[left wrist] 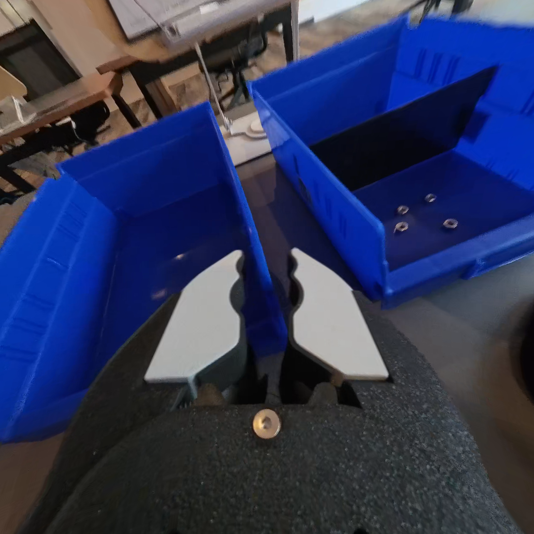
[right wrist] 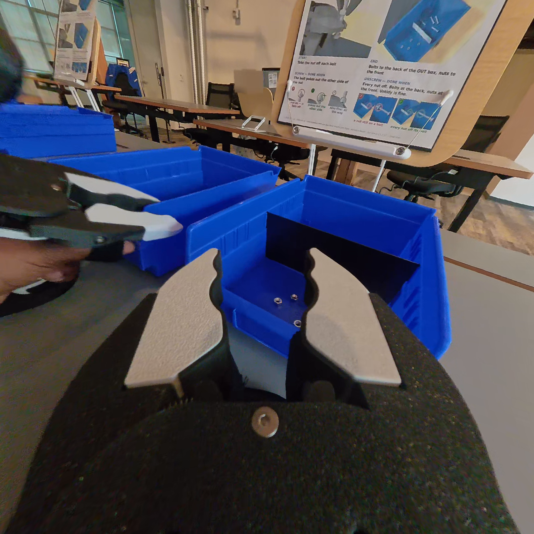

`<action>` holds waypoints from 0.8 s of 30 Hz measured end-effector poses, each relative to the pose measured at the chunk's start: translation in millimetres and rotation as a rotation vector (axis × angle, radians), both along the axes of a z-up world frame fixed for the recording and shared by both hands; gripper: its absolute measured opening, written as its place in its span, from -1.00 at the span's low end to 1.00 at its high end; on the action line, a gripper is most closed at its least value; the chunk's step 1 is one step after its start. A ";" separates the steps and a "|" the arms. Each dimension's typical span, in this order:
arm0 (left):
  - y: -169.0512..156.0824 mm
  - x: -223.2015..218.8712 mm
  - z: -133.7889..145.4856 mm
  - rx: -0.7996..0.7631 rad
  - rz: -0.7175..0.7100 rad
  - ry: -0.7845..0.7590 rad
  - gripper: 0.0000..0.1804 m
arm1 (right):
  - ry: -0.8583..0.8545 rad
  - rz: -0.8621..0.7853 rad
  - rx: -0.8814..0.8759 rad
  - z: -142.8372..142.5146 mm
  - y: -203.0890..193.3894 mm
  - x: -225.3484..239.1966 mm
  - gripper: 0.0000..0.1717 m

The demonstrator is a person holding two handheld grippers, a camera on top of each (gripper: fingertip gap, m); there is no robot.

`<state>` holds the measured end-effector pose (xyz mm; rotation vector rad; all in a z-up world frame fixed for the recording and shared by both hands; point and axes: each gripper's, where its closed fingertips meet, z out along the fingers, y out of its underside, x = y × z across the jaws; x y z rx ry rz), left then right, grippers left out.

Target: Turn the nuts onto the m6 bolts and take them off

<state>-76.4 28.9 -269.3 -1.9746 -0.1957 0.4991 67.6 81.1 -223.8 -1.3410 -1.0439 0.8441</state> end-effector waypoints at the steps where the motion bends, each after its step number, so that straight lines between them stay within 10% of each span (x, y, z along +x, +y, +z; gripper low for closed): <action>1: -2.2 3.4 9.7 0.038 -0.006 0.004 -0.57 | 0.000 -0.003 0.001 0.1 0.5 0.5 -0.36; 7: -16.6 65.6 56.6 0.232 -0.163 0.010 -0.38 | 0.002 -0.107 0.017 13.4 17.2 24.3 -0.24; 15: 11.9 70.6 7.1 0.144 -0.190 -0.144 -0.52 | -0.235 -0.306 -0.079 -25.3 77.2 78.0 -0.10; 24: 37.2 61.3 -20.8 0.064 -0.175 -0.183 -0.45 | -0.457 -0.280 -0.067 -63.3 101.8 59.4 -0.50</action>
